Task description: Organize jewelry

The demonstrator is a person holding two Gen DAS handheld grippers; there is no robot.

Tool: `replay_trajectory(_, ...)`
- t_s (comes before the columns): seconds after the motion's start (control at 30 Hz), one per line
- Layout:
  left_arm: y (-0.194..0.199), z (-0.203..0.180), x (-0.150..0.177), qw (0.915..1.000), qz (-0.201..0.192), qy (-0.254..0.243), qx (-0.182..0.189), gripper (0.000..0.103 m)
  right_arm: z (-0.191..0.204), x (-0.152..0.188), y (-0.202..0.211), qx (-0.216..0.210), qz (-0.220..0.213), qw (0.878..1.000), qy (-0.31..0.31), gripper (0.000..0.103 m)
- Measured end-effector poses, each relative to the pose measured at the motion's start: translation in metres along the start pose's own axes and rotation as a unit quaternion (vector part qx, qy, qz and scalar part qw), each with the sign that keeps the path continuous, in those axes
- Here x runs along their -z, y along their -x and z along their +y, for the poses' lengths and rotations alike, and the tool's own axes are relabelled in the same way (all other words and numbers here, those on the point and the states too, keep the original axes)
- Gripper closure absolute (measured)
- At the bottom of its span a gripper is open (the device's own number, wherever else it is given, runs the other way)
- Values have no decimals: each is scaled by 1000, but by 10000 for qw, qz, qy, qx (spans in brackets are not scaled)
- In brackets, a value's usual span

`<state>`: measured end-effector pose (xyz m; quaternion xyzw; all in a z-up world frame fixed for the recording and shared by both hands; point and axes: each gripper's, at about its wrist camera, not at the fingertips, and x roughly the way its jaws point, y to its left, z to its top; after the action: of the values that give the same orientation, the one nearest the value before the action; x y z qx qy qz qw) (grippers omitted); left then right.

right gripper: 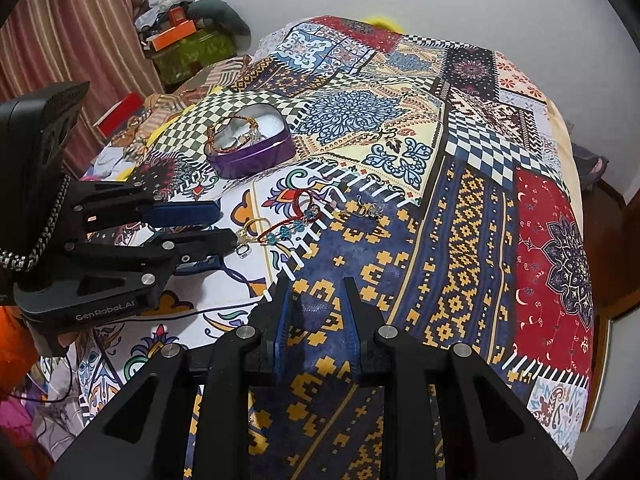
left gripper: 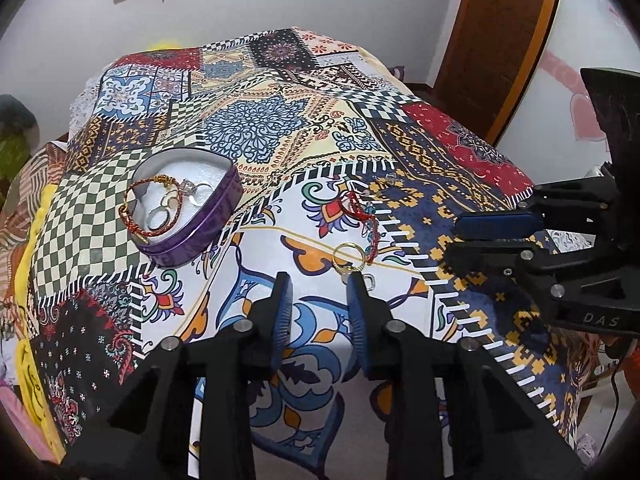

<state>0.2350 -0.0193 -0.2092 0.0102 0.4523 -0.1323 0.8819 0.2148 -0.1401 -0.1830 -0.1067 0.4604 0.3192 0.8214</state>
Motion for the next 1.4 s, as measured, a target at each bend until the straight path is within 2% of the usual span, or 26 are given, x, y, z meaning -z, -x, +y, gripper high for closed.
replay_trajectory(0.13, -4, -4, -3, 10000, 11, -62, 77, 77, 1, 0, 3, -4, -72, 10000, 3, 62)
replay_trajectory(0.2, -6, -7, -5, 9999, -2, -101, 72, 79, 2, 0, 4, -13, -105, 9999, 3, 62)
replay_trajectory(0.33, -11, -8, -9, 9999, -30, -87, 91, 97, 4, -1, 5, 11, -147, 9999, 1, 62)
replay_trajectory(0.6, -2, -2, -3, 9998, -143, 32, 124, 98, 23, -7, -4, -116, -175, 9996, 195, 62)
replay_trajectory(0.67, 4, 0, 2, 9997, -189, 56, 115, 98, 29, -9, -8, -127, -174, 9994, 266, 64)
replay_trajectory(0.73, 10, 2, 5, 9996, -243, 77, 73, 98, 36, -12, -14, -136, -114, 9993, 341, 74)
replay_trajectory(1.1, 31, 26, 24, 9982, -380, 463, 67, 98, 44, -18, -33, 182, 74, 9982, 574, 92)
replay_trajectory(1.23, 33, 31, 27, 9976, -410, 563, 54, 98, 49, -17, -32, 289, 68, 9971, 697, 93)
replay_trajectory(1.4, 39, 35, 28, 9968, -467, 655, 39, 98, 45, -18, -27, 212, 52, 9984, 529, 94)
